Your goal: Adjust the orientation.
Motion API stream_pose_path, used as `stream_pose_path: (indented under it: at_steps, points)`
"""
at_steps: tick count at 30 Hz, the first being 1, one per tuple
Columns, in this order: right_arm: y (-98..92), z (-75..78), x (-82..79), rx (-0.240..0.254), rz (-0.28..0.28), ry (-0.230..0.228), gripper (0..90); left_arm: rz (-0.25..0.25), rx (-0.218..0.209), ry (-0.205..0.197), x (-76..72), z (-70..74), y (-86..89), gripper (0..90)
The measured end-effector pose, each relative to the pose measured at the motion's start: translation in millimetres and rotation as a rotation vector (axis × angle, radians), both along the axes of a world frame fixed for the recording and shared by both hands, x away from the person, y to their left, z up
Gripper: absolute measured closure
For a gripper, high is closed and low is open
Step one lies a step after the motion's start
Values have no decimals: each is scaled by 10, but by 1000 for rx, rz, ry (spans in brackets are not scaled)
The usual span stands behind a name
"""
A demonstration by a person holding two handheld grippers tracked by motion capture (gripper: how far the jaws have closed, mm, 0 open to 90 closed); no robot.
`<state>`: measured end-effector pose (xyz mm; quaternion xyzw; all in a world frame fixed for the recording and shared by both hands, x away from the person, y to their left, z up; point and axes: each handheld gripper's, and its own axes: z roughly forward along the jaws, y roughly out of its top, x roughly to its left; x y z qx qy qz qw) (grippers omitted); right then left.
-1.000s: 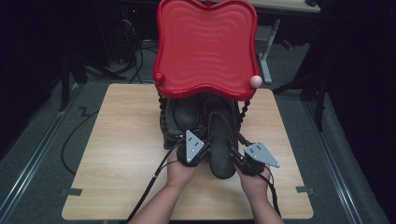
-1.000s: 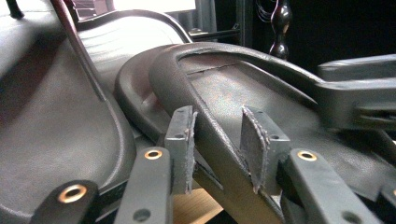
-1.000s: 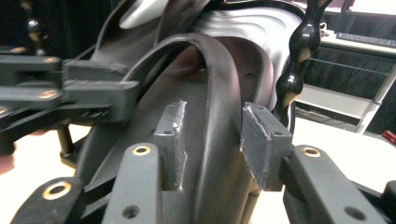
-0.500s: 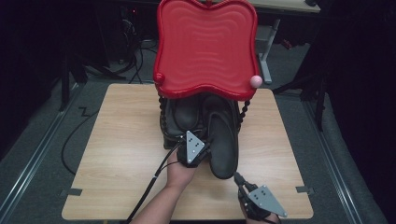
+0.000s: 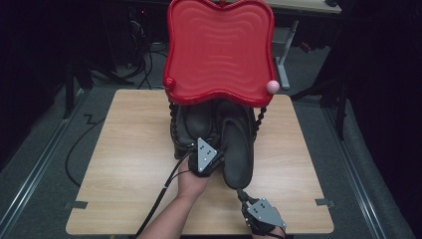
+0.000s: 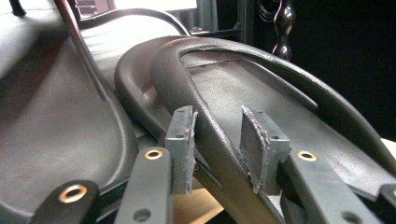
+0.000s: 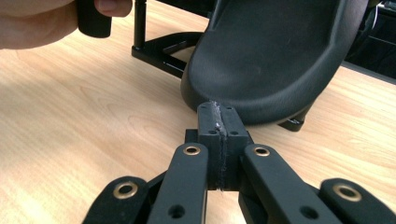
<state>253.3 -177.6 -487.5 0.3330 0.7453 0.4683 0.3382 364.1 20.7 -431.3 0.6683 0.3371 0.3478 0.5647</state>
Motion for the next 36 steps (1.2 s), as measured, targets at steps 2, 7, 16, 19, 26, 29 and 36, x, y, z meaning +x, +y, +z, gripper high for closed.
stream_pose_path:
  at_steps: [2, 7, 16, 19, 26, 29, 36]
  points:
    - [25, 6, 34, 2, 1, -3, 898, -1, -4, -3, 11, 0, -5, 622]
    - [76, 4, 106, -2, -1, -14, 898, 10, -1, -9, 34, -4, -8, 631]
    - [48, 38, 266, 16, -37, -33, 898, 17, 12, -1, 57, -33, -2, 635]
    - [15, 70, 286, 30, -47, -44, 894, 22, 11, -1, 56, -33, -4, 639]
    - [-106, 328, 479, 105, -119, -111, 766, 32, 14, -2, 58, -41, 4, 672]
    - [-106, 376, 620, 121, -140, -96, 815, 40, 11, -4, 78, -37, 22, 688]
    - [-95, 476, 695, 243, -130, -82, 724, 50, 7, -2, 97, -52, 45, 714]
